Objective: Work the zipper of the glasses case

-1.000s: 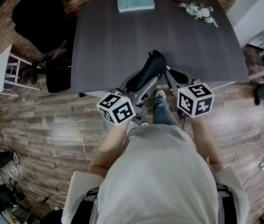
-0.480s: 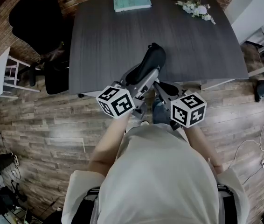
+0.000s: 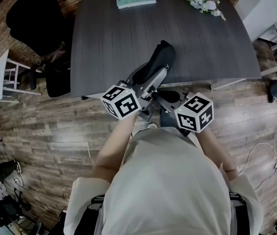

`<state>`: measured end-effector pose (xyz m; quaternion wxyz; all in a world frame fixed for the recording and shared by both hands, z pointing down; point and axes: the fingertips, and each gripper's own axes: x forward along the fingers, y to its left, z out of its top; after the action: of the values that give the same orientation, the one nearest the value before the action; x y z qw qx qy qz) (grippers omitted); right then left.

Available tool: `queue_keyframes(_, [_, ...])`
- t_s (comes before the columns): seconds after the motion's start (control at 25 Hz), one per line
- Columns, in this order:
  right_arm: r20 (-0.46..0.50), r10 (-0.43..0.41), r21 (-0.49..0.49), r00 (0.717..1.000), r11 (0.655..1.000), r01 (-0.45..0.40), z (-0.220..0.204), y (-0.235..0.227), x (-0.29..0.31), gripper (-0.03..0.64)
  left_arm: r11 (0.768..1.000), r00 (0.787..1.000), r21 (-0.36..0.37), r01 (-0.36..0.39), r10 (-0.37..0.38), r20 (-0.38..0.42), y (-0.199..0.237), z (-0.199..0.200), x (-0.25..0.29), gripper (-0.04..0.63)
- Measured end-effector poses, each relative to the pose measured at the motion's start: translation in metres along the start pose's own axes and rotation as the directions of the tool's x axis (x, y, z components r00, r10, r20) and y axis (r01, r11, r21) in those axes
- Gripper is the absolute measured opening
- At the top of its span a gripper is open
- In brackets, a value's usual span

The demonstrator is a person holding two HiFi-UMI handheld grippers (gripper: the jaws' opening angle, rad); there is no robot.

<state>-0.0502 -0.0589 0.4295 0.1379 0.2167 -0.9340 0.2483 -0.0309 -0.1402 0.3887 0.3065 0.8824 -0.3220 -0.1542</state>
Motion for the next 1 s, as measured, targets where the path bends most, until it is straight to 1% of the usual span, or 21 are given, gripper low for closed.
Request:
queue_keyframes(0.08, [-0.017, 0.007, -0.023, 1.000, 1.000, -0.007, -0.001, 0.001, 0.001, 0.008, 1.000, 1.000, -0.003, -0.007, 0.007, -0.008, 0.002, -0.003, 0.002, 0.252])
queue_keyframes(0.24, [-0.015, 0.003, -0.014, 1.000, 1.000, -0.004, -0.004, -0.005, 0.001, 0.008, 1.000, 1.000, -0.026, -0.013, 0.013, -0.009, 0.010, -0.007, 0.007, 0.253])
queue_keyframes(0.32, [-0.006, -0.042, -0.024, 0.999, 0.999, 0.041, -0.005, -0.017, 0.000, 0.011, 0.999, 1.000, -0.026, -0.023, 0.022, -0.012, 0.016, -0.010, 0.012, 0.253])
queue_keyframes(0.4, [0.012, -0.117, -0.035, 0.993, 0.993, 0.117, -0.006, -0.033, -0.004, 0.018, 0.999, 0.999, -0.031, -0.041, 0.040, -0.014, 0.027, -0.012, 0.018, 0.255])
queue_keyframes(0.48, [0.015, -0.193, -0.035, 0.981, 0.981, 0.193, -0.008, -0.054, -0.010, 0.036, 0.997, 0.997, -0.027, -0.077, 0.076, -0.017, 0.042, -0.013, 0.025, 0.255])
queue_keyframes(0.56, [0.005, -0.251, -0.024, 0.968, 0.968, 0.251, -0.013, -0.074, -0.017, 0.064, 0.992, 0.992, -0.012, -0.126, 0.126, -0.023, 0.061, -0.014, 0.029, 0.255])
queue_keyframes(0.68, [0.005, -0.314, 0.009, 0.949, 0.949, 0.314, -0.018, -0.104, -0.029, 0.066, 0.984, 0.983, -0.020, -0.179, 0.179, -0.032, 0.087, -0.016, 0.037, 0.255])
queue_keyframes(0.8, [0.020, -0.372, 0.020, 0.928, 0.928, 0.371, -0.016, -0.131, -0.036, 0.045, 0.973, 0.972, -0.027, -0.229, 0.227, -0.058, 0.113, -0.022, 0.045, 0.255])
queue_keyframes(0.92, [0.025, -0.419, -0.016, 0.907, 0.907, 0.420, -0.010, -0.156, -0.037, 0.015, 0.962, 0.961, -0.048, -0.270, 0.266, -0.081, 0.137, -0.027, 0.056, 0.256])
queue_keyframes(1.0, [0.023, -0.434, -0.032, 0.901, 0.900, 0.434, -0.005, -0.170, -0.034, 0.003, 0.954, 0.953, -0.060, -0.292, 0.286, -0.097, 0.152, -0.031, 0.066, 0.255])
